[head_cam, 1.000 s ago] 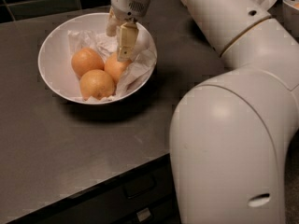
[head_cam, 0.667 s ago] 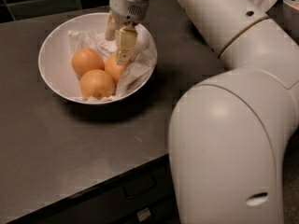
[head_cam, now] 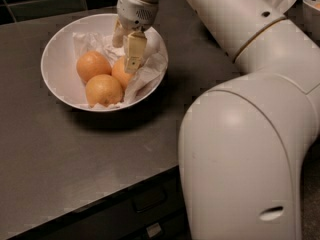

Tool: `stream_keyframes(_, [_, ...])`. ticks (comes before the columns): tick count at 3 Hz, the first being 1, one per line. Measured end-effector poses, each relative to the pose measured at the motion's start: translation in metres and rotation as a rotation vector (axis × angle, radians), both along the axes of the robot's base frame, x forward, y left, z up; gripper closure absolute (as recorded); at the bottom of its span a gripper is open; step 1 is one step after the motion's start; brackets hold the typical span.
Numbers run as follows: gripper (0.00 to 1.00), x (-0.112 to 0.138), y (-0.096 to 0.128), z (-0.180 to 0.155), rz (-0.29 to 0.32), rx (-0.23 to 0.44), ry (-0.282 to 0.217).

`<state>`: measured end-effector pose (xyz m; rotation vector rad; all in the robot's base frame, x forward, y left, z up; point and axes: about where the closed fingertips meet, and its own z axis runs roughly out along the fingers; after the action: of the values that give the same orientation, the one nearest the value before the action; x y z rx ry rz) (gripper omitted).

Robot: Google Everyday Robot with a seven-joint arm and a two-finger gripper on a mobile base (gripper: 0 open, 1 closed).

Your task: Pick orange from white bowl

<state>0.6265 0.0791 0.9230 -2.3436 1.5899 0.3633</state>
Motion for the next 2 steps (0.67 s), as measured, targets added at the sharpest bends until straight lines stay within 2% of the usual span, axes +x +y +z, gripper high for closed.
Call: stream_keyframes(2, [0.41,0.0000,0.0000,0.0000,0.000,0.000,0.000])
